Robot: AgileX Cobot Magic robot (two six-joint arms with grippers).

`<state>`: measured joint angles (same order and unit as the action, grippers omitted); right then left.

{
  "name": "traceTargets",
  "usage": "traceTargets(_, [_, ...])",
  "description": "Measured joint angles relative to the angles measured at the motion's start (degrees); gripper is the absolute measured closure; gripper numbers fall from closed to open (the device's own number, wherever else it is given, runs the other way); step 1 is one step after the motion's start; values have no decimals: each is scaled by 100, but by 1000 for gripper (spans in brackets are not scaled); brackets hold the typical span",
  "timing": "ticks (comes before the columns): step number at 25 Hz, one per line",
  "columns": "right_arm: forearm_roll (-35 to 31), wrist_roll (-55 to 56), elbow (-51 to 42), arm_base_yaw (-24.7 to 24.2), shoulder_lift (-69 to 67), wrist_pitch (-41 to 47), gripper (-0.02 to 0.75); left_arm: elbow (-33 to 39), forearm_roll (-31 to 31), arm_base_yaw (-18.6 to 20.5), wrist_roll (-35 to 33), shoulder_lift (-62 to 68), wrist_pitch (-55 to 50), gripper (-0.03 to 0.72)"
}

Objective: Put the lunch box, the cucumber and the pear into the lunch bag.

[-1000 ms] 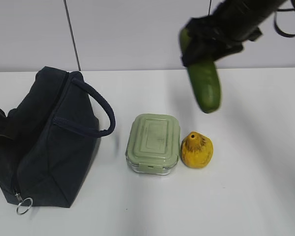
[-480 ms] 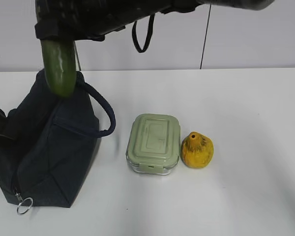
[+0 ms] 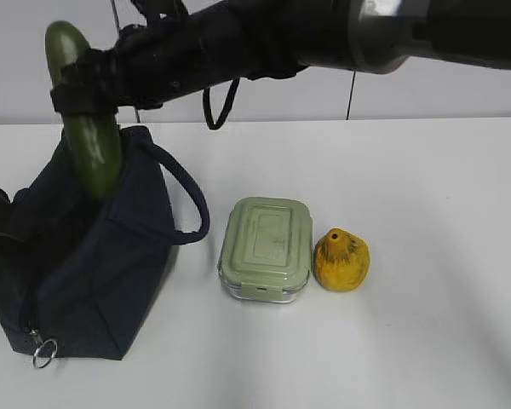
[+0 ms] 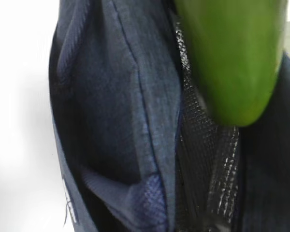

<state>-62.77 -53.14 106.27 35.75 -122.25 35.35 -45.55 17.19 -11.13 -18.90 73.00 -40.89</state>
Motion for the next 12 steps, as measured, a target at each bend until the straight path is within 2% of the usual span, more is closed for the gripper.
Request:
traceTargets(2, [414, 164, 0, 0, -15, 147, 372, 0, 0, 0, 0, 0, 10, 704])
traceTargets(6, [638, 225, 0, 0, -40, 365, 346, 0, 0, 0, 0, 0, 12, 704])
traceTargets(8, [662, 225, 0, 9, -40, 376, 287, 0, 0, 0, 0, 0, 12, 704])
traceTargets(10, [719, 225, 47, 9, -40, 416, 171, 0, 0, 0, 0, 0, 12, 704])
traceTargets(12, [795, 225, 151, 9, -40, 552, 108, 0, 0, 0, 0, 0, 12, 704])
